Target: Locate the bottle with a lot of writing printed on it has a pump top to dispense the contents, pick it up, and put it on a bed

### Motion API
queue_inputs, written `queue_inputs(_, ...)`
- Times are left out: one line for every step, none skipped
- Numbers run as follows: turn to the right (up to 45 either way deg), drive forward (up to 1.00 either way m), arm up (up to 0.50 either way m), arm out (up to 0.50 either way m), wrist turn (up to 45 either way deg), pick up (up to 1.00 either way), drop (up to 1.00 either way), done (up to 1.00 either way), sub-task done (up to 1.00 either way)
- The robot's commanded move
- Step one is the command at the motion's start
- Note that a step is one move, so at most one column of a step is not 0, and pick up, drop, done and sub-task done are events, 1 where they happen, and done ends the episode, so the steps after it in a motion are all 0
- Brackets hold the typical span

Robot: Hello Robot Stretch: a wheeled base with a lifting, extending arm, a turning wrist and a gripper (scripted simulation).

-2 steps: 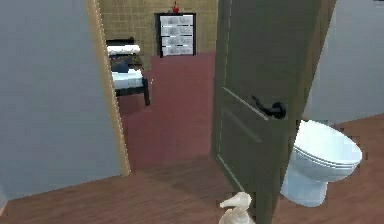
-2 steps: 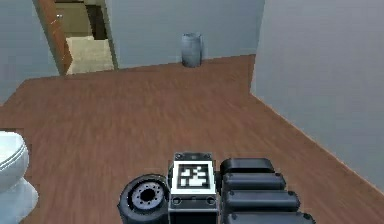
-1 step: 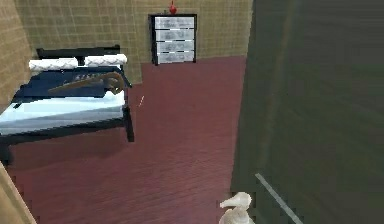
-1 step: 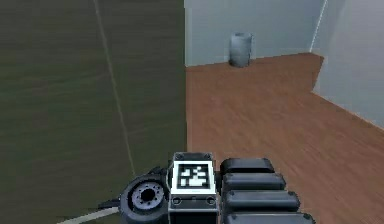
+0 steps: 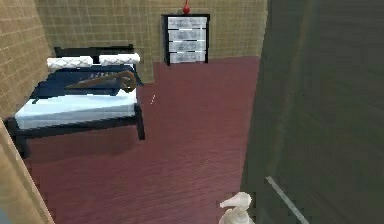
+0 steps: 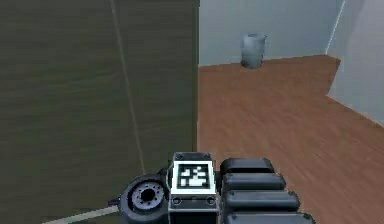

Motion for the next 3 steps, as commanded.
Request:
queue_inputs(0.0, 0.70, 0.00, 0.00, 0.0, 0.00, 0.00, 0.00, 0.00)
queue_inputs(-6.0, 0.00, 0.00, 0.00, 0.0, 0.00, 0.00, 0.00, 0.00)
queue_inputs(0.0, 1.00, 0.00, 0.00, 0.0, 0.00, 0.00, 0.00, 0.00)
